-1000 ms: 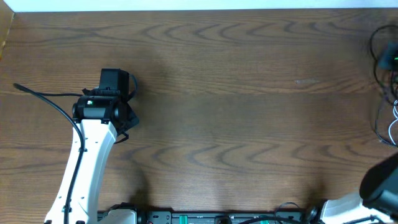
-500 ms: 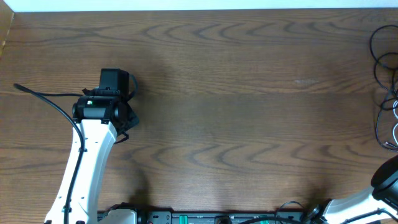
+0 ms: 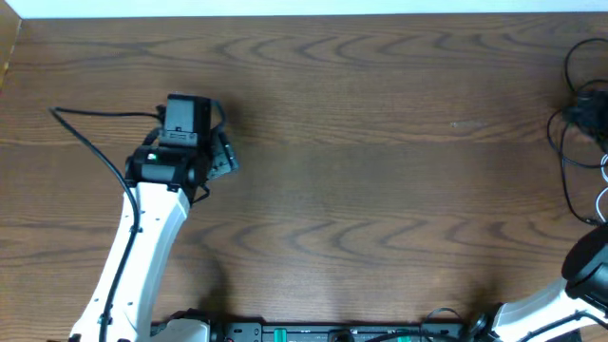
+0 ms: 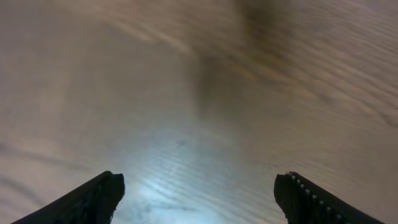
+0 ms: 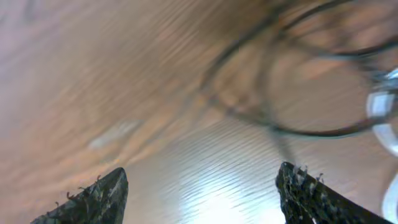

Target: Untangle cables

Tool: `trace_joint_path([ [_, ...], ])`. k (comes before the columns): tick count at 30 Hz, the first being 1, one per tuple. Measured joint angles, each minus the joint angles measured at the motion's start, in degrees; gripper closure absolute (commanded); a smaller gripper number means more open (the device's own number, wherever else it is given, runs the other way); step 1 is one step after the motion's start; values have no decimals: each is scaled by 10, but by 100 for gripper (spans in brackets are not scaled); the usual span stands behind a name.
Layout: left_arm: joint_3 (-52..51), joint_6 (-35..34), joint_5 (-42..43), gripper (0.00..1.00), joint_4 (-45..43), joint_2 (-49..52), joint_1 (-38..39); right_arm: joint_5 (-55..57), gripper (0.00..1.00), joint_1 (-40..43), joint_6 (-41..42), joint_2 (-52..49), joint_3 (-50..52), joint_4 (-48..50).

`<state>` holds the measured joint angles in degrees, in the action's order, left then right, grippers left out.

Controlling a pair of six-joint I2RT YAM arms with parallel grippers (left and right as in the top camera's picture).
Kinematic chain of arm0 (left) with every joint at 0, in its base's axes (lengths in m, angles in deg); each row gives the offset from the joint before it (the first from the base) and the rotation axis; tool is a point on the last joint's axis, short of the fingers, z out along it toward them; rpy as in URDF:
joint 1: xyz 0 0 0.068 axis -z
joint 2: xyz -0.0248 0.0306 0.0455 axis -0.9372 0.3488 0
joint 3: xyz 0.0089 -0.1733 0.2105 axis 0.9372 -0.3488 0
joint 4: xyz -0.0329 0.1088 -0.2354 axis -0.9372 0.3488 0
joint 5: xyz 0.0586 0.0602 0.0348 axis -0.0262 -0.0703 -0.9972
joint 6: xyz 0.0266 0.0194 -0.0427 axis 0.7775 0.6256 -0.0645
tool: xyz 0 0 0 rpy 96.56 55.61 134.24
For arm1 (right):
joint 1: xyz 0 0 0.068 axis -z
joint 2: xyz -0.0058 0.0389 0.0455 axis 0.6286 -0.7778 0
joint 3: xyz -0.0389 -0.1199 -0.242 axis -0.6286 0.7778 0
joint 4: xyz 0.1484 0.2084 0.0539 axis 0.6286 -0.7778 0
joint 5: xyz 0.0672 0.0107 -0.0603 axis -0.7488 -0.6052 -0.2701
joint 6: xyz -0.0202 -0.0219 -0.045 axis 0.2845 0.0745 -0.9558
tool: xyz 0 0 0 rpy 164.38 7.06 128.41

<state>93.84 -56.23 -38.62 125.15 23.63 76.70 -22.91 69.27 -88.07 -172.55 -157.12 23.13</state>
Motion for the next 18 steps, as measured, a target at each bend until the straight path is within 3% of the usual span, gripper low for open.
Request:
trace_joint_path([
  [2,0,31,27,14,-27,0,17,-7,19,-31,-23,0,0,-21],
  [4,0,71,64,6,-58,1,36,-10,12,-78,-52,0,0,-47],
  [6,0,92,80,5,-57,14,49,-11,1,-124,-69,0,0,-69],
  [10,0,95,94,5,42,64,44,17,1,-186,-75,0,1,-138],
  [14,-1,63,97,4,146,84,-12,55,1,-223,-66,0,2,-188],
  [18,-2,59,99,4,168,57,-75,61,1,-242,-59,3,7,-191],
])
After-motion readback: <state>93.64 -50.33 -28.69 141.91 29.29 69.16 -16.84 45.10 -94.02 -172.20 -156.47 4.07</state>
